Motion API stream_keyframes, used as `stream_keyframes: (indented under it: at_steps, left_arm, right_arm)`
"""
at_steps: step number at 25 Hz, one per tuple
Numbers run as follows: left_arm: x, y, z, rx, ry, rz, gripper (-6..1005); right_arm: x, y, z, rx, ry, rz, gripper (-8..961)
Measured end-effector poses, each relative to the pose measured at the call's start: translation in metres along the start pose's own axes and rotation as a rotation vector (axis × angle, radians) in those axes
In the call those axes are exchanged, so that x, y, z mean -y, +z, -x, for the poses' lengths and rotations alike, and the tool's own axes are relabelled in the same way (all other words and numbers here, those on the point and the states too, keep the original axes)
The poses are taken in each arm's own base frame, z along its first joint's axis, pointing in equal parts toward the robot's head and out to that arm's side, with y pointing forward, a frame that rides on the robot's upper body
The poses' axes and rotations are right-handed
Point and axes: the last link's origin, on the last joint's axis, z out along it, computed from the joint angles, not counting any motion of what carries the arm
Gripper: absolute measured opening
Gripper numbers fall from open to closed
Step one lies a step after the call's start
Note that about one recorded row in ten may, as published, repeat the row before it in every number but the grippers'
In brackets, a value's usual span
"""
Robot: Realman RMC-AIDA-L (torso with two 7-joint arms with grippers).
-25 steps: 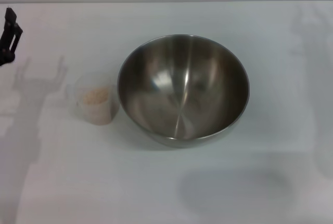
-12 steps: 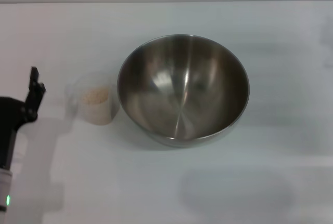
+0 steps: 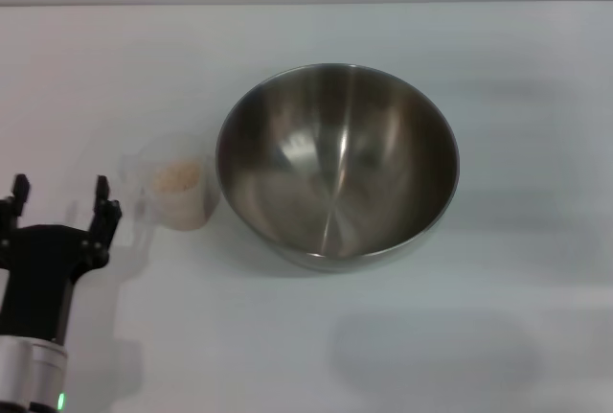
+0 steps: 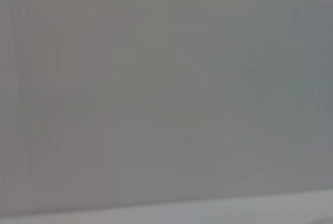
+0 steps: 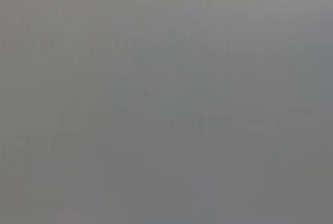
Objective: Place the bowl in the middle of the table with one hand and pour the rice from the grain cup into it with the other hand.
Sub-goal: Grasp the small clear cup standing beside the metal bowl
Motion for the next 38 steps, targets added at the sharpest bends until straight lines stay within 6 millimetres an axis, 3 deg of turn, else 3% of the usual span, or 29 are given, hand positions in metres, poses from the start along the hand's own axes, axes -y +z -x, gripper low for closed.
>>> stream_keyframes:
  at_steps: [17,38]
  left_arm:
    - [-0.013,0.024,0.011,0.115,-0.08,0.048,832]
    - [-0.008,0.046,0.01,0.111,-0.066,0.062,831]
  right_arm:
    - [0.009,0.003,0.004,0.009,-0.042,-0.002,334]
    - [0.009,0.001,0.005,0.015,-0.049,-0.003,333]
